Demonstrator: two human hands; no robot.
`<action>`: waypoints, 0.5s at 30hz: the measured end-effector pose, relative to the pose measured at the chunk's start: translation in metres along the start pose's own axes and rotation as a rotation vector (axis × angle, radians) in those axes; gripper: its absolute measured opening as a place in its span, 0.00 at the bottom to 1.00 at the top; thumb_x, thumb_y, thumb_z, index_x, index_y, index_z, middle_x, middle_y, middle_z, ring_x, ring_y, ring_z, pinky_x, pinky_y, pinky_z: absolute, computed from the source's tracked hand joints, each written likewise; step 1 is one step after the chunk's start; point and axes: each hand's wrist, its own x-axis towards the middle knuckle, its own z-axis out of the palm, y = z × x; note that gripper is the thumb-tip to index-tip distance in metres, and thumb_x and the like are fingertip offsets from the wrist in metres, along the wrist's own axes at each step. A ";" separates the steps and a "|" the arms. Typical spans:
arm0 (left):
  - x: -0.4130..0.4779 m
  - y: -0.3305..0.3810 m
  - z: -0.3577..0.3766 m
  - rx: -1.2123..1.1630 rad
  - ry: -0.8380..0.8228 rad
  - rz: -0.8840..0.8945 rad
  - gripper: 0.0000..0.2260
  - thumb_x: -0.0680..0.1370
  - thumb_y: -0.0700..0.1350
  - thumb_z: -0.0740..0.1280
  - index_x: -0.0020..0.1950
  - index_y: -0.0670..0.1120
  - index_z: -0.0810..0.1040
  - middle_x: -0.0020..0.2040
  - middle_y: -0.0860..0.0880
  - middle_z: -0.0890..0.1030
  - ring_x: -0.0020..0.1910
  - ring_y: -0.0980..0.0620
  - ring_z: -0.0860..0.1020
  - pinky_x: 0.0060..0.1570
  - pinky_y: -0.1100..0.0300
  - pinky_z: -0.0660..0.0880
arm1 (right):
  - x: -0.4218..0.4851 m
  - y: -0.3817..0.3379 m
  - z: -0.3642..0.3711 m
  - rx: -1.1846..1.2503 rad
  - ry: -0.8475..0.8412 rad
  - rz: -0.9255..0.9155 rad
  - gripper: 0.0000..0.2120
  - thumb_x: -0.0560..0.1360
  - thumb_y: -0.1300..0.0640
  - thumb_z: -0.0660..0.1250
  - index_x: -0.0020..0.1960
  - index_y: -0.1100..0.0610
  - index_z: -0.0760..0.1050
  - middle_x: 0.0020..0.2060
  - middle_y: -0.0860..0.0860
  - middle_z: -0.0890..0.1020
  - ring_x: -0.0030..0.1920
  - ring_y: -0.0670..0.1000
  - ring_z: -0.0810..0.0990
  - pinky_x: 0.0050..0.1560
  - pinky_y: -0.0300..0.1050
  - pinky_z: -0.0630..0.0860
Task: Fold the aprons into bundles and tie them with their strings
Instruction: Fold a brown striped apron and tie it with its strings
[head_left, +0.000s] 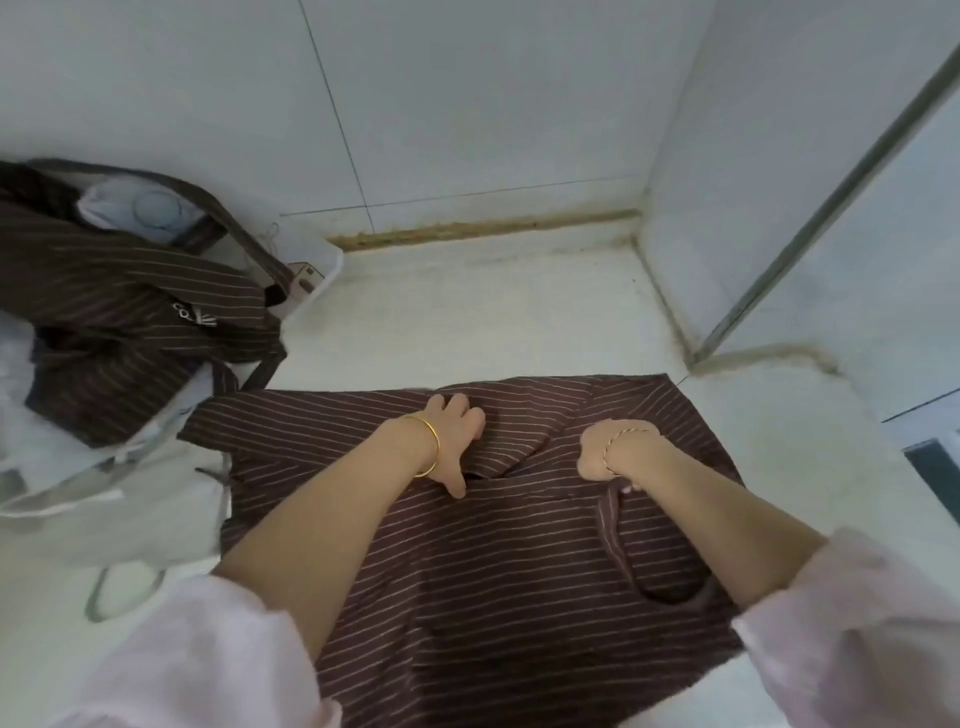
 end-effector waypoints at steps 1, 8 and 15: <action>0.000 0.003 0.001 0.012 0.019 0.006 0.29 0.68 0.53 0.74 0.64 0.51 0.64 0.66 0.47 0.62 0.65 0.44 0.62 0.61 0.47 0.70 | 0.000 -0.001 -0.002 -0.004 0.043 0.012 0.16 0.78 0.57 0.55 0.61 0.57 0.73 0.53 0.53 0.79 0.39 0.50 0.77 0.52 0.47 0.76; -0.001 -0.014 -0.017 -0.134 0.061 0.023 0.08 0.76 0.50 0.67 0.52 0.50 0.76 0.59 0.48 0.72 0.53 0.49 0.73 0.57 0.53 0.72 | 0.026 -0.006 -0.009 0.206 0.396 0.073 0.18 0.76 0.58 0.61 0.66 0.59 0.67 0.59 0.56 0.75 0.59 0.57 0.74 0.53 0.50 0.73; 0.015 -0.040 -0.101 -0.281 0.231 -0.240 0.05 0.76 0.43 0.68 0.48 0.42 0.77 0.42 0.44 0.81 0.41 0.46 0.79 0.42 0.57 0.74 | 0.035 0.011 -0.031 1.620 -0.136 0.046 0.20 0.78 0.69 0.57 0.70 0.64 0.63 0.56 0.58 0.81 0.48 0.53 0.82 0.46 0.46 0.81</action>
